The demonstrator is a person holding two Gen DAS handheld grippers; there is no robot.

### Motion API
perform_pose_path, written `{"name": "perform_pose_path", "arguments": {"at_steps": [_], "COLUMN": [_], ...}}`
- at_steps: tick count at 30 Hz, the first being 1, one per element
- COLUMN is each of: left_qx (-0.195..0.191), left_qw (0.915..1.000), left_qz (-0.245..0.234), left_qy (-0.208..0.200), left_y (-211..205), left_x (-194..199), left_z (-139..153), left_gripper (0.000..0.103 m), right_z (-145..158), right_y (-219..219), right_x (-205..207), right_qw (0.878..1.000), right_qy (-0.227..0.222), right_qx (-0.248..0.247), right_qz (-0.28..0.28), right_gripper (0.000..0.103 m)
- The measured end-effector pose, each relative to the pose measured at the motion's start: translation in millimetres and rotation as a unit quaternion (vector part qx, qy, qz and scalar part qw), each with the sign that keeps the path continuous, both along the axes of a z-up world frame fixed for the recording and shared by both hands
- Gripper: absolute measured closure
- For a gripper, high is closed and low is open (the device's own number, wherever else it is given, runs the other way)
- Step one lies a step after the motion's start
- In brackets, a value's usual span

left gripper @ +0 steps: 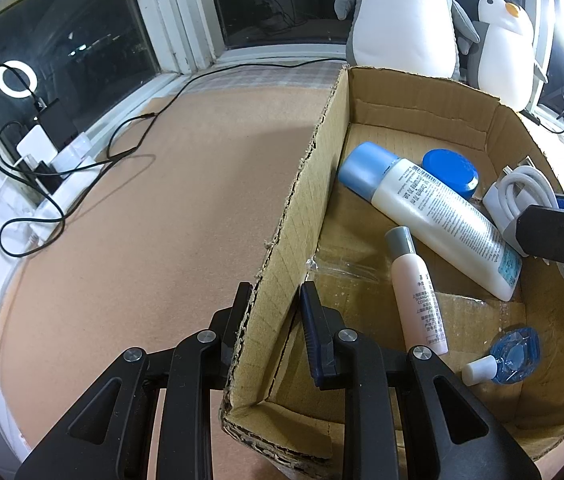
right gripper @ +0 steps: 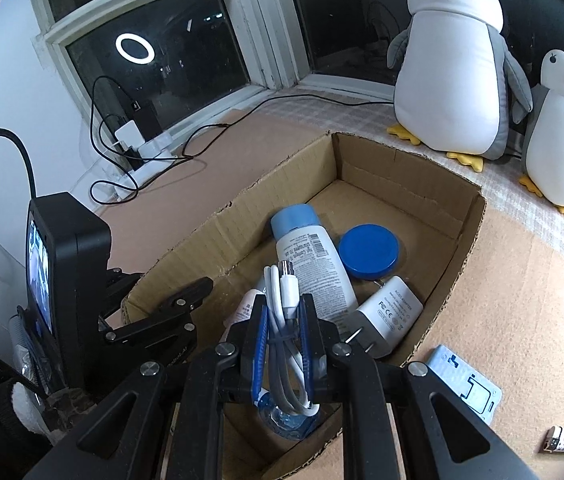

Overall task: Organize rigid objects
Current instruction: 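Carry the white cable over the box and lower it inside, then open the right gripper and move it to the patterned white tube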

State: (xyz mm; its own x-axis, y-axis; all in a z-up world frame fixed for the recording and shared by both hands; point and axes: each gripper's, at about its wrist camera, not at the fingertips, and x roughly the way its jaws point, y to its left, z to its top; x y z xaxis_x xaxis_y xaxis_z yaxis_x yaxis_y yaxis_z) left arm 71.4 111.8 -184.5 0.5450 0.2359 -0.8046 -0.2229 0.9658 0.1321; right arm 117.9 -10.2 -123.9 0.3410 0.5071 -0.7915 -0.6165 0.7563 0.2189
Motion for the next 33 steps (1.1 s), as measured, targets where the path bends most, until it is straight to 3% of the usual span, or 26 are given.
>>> {"name": "perform_pose_path", "arguments": {"at_steps": [1,3,4,9,12,21,33], "left_qx": [0.000,0.000,0.000,0.000,0.000,0.000,0.000], "left_qw": [1.0000,1.0000,1.0000,1.0000,1.0000,1.0000,1.0000], "left_qz": [0.000,0.000,0.000,0.001,0.001,0.001,0.001], "left_qy": [0.000,0.000,0.000,0.000,0.000,0.000,0.000], "left_y": [0,0,0,0,0,0,0], "left_x": [0,0,0,0,0,0,0], "left_z": [0,0,0,0,0,0,0], "left_gripper": [0.081,0.081,0.081,0.081,0.080,0.080,0.081], "right_z": [0,0,0,2,2,6,22], "right_y": [0,1,0,-2,-3,-6,-29], "right_x": [0,1,1,1,1,0,-7], "right_qw": [1.000,1.000,1.000,1.000,1.000,1.000,0.999], "right_qy": [0.002,0.006,0.002,-0.002,-0.005,-0.012,-0.032], "right_qx": [-0.001,-0.001,-0.001,-0.002,-0.006,-0.009,-0.006], "right_qz": [0.001,0.001,-0.002,-0.010,-0.011,-0.016,-0.042], "right_gripper": [0.083,0.060,0.057,0.055,0.046,0.037,0.030]}}
